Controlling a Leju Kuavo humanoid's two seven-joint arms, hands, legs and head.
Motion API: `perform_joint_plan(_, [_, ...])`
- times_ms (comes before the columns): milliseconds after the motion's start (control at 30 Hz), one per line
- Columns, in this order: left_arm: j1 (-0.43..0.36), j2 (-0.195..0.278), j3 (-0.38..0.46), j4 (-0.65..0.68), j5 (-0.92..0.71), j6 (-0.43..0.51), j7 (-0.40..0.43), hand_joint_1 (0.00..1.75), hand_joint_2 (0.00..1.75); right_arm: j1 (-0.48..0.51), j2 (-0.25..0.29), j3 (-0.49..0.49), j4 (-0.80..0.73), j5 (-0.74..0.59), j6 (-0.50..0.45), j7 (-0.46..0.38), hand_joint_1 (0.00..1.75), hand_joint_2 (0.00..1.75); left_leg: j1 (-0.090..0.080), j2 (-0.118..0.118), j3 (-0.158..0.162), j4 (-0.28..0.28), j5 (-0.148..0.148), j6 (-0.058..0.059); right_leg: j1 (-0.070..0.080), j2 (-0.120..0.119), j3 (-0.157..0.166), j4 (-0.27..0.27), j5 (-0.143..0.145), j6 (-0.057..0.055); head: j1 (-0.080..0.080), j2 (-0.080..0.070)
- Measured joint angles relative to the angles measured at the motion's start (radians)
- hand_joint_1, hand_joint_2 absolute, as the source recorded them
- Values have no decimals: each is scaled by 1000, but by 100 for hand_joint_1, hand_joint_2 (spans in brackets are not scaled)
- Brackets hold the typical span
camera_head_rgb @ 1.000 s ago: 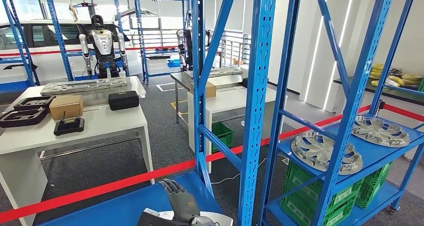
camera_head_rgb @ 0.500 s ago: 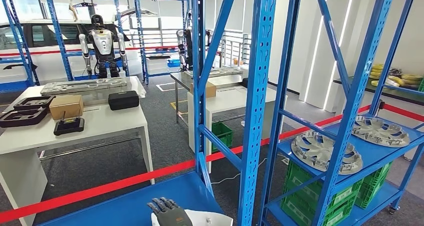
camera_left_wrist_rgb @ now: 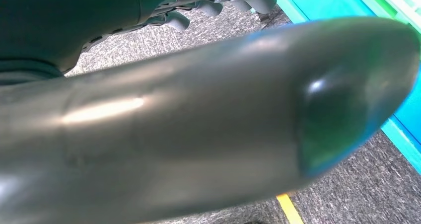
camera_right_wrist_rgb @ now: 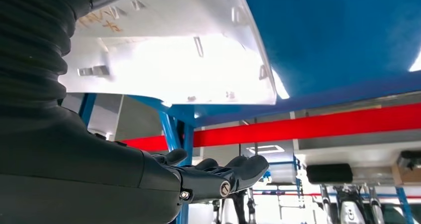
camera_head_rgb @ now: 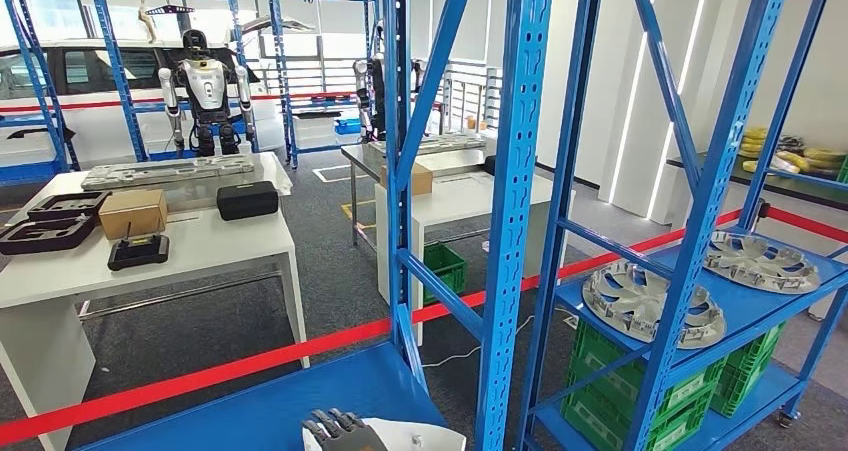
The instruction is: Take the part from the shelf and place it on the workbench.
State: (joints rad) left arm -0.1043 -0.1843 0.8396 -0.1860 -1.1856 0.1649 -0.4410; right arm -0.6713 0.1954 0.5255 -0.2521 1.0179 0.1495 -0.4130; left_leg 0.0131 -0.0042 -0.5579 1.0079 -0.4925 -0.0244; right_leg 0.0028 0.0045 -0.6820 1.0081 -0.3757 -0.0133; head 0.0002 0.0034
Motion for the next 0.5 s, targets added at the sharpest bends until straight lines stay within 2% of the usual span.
perform_joint_plan(500, [-1, -3, 0, 0, -9, -2, 8, 0, 0, 29, -36, 3, 8, 7, 47, 23, 0, 175, 0, 0, 0, 0, 0, 0, 0, 0, 0, 0, 0, 0, 0, 0])
